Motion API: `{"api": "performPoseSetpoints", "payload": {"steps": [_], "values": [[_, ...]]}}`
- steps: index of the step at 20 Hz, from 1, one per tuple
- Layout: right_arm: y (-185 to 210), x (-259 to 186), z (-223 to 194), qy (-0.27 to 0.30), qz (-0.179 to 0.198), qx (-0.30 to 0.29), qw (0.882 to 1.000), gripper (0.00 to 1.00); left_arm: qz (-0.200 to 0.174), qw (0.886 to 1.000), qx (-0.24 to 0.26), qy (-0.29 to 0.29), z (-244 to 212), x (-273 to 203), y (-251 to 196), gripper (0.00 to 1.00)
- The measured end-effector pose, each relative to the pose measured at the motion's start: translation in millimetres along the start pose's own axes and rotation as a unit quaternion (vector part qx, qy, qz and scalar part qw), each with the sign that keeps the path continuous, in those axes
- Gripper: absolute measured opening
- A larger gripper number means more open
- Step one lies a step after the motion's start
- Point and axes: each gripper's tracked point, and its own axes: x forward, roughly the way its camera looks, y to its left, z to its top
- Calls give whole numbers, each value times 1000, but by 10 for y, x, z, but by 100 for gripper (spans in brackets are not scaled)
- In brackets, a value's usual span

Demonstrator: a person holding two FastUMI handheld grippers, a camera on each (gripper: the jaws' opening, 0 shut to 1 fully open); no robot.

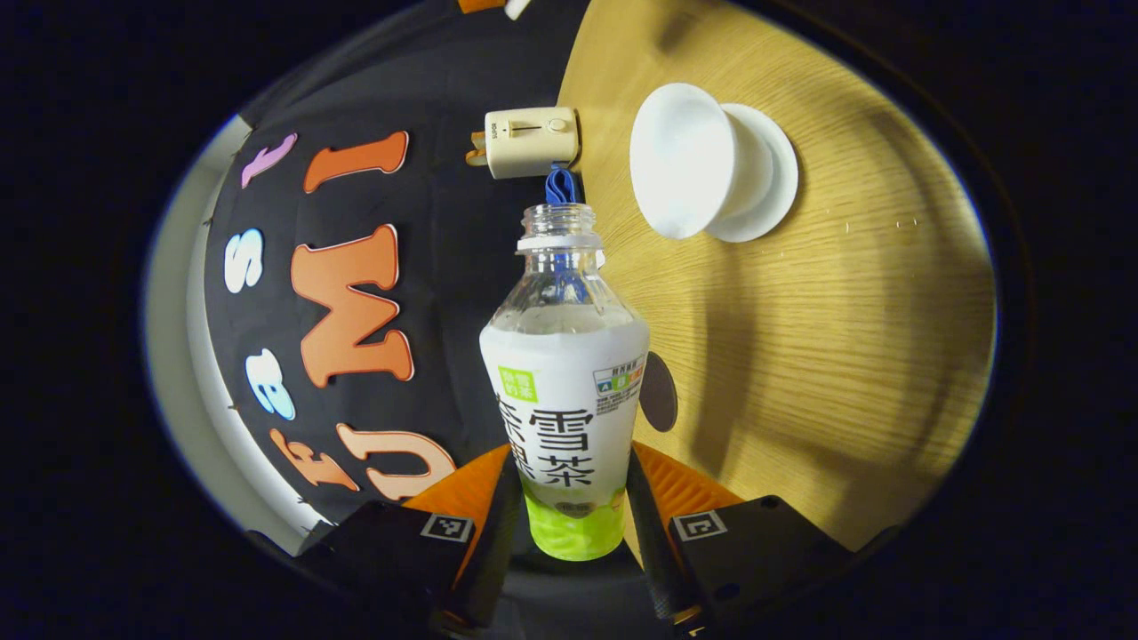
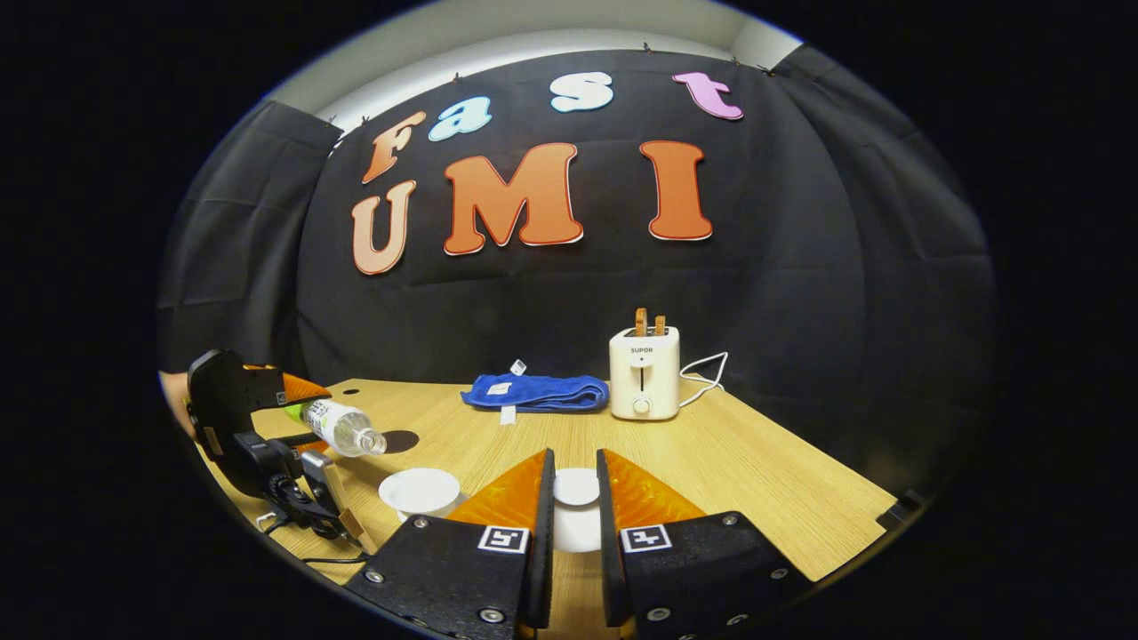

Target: Open the teacup lid with one hand, grasp the water bottle and pour water into the teacup with the other hand; after pouring, place the water bottle on the coaster and then close the teacup lid.

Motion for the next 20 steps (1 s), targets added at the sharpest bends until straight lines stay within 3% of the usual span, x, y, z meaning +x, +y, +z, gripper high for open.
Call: {"api": "performPoseSetpoints", "payload": {"steps": [5,7,9,11,20], "values": [[28,-7,-18,1,6,-2,1000,23,9,999,38,3,-2,-4,93,70],[21,-21,-2,-3,5,2,1000,24,13,999,40,-1,55,-34,98,64],[20,-24,10,-6,7,7,1000,24,17,999,48,-6,112,-55,131,70],[16,-37,-9,-4,7,10,1000,23,19,998,58,-10,156,-86,152,64],[-125,-84,22,-9,-3,20,1000,23,28,994,100,-20,255,-29,287,65]]}}
